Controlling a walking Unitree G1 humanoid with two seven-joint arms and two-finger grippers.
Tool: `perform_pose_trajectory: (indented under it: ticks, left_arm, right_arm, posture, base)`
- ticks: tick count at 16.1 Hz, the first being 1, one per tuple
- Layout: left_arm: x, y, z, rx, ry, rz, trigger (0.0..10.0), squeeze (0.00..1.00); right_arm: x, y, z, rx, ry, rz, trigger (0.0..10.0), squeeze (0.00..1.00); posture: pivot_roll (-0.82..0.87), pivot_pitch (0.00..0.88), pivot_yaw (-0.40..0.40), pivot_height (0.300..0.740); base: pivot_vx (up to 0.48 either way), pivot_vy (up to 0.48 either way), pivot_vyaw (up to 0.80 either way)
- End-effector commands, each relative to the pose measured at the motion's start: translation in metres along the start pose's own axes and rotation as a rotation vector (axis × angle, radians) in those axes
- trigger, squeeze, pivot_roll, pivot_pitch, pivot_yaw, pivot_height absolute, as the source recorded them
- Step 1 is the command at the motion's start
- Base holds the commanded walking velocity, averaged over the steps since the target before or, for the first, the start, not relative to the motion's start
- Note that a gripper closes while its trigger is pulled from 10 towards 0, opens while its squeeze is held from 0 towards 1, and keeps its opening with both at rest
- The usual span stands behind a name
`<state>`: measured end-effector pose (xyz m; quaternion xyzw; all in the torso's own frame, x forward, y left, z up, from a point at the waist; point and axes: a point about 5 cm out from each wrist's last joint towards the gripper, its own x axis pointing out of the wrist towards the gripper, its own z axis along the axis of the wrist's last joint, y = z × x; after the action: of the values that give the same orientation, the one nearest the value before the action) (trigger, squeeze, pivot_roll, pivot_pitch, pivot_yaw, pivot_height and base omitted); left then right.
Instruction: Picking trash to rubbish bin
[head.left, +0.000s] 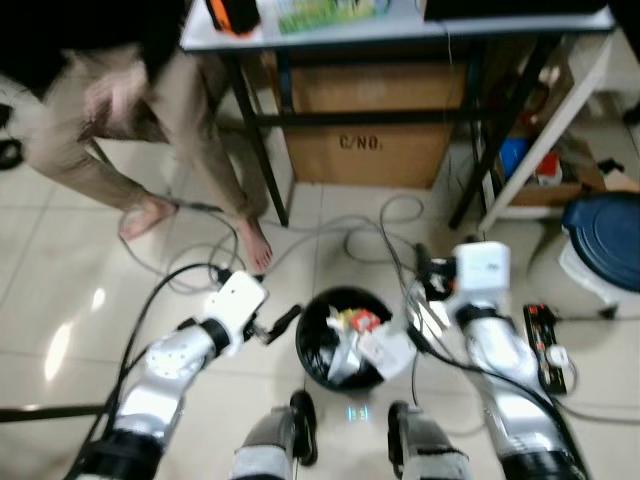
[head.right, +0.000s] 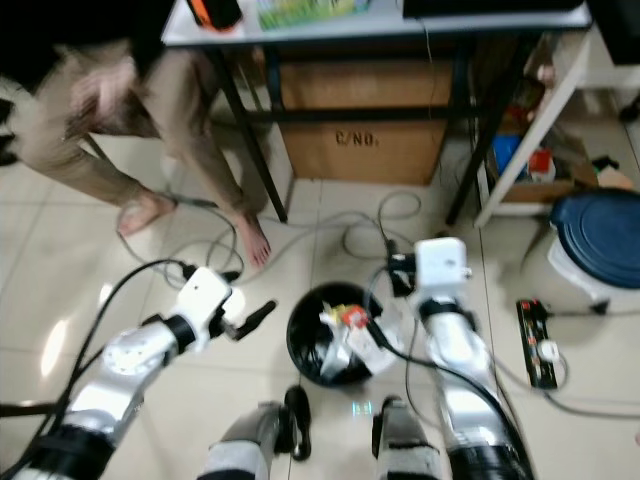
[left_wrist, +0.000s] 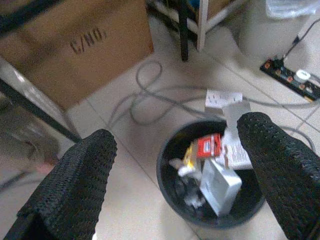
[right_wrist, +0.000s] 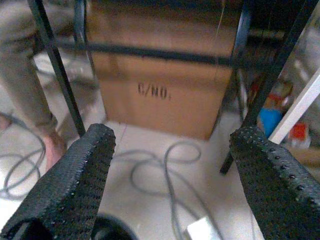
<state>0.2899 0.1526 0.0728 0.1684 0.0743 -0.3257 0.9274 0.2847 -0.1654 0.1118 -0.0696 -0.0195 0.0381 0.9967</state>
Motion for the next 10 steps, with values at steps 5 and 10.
perform_pose_trajectory:
  ticks: [5, 10]
  left_arm:
    - [0.001, 0.007, 0.028, -0.014, -0.138, 0.084, 10.0, 0.0]
    - [0.013, 0.009, 0.037, -0.023, -0.157, 0.095, 10.0, 0.0]
  right_arm:
    - [-0.029, -0.02, 0.003, -0.064, 0.062, 0.037, 10.0, 0.0]
    - [-0.023, -0.008, 0.014, -0.035, 0.051, 0.041, 10.0, 0.0]
  posture:
    - [-0.11, 0.186, 0.139, 0.74]
    - [-0.11, 0.165, 0.142, 0.74]
  base:
    - [0.0, 0.0, 0.0]
    - [0.0, 0.0, 0.0]
